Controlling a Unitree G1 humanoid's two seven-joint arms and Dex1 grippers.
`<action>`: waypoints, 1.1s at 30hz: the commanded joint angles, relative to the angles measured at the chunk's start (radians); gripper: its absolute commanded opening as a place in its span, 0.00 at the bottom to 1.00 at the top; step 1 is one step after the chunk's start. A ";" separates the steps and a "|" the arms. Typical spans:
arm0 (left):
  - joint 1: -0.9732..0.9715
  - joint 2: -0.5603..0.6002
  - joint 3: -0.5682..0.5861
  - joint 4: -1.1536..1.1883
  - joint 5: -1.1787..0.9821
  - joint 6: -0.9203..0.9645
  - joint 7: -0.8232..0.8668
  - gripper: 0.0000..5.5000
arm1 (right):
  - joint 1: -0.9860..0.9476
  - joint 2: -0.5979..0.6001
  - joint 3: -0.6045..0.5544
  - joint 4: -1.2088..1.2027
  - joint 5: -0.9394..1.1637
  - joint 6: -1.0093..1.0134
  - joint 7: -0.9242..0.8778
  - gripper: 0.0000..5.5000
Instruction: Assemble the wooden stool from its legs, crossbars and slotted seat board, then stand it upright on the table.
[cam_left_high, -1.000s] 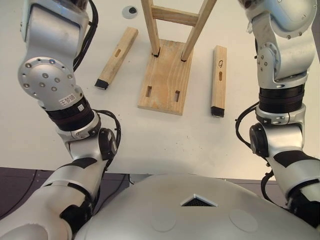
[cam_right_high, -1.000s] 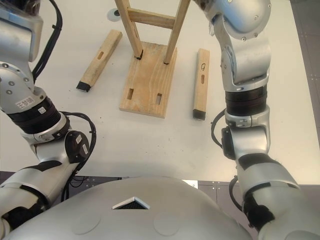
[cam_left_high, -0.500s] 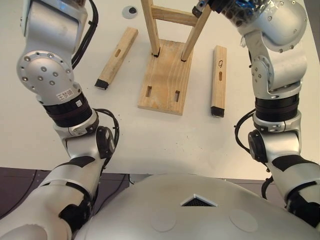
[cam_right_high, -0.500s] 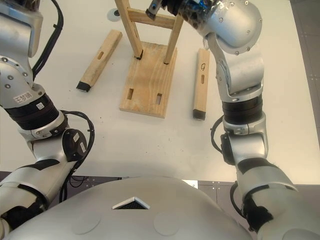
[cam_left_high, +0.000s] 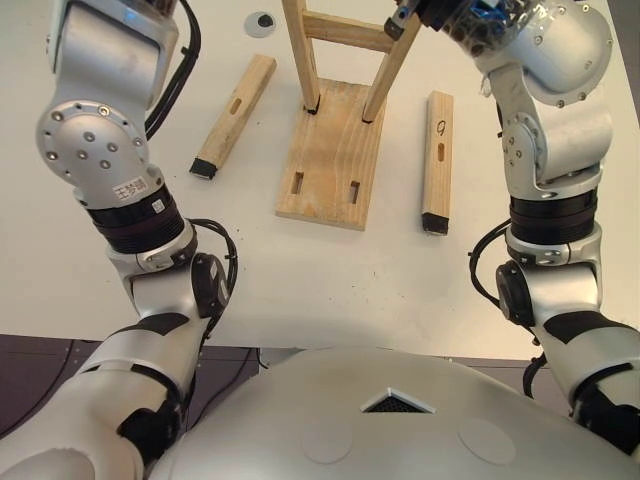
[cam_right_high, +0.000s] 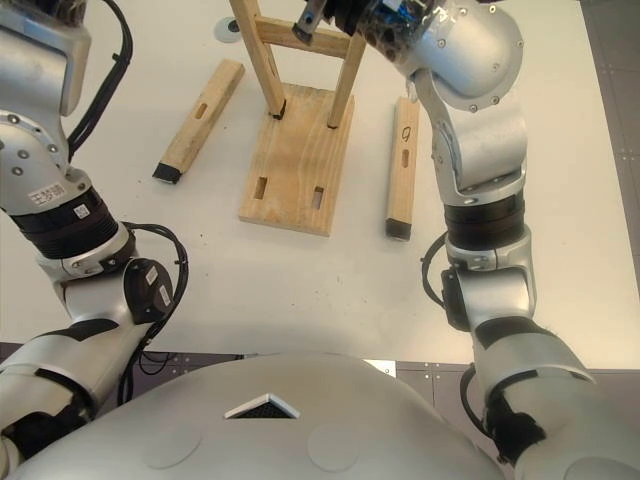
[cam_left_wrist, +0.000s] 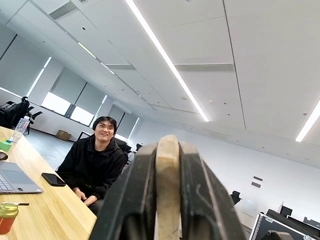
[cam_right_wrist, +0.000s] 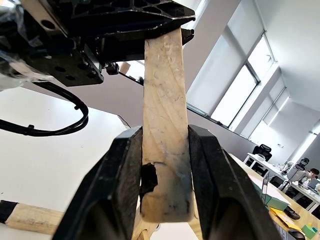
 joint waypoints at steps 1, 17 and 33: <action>0.006 0.033 0.005 0.004 0.006 0.016 -0.002 0.07 | -0.015 0.000 -0.002 -0.016 0.032 0.067 0.022 0.30; 0.289 0.345 0.229 0.059 0.067 0.051 -0.114 0.07 | -0.050 -0.005 -0.238 -0.047 0.293 0.404 -0.022 0.24; 0.078 0.174 0.109 0.924 0.500 -0.509 -0.386 0.07 | -0.207 0.044 -0.494 0.149 0.593 0.484 -0.238 0.00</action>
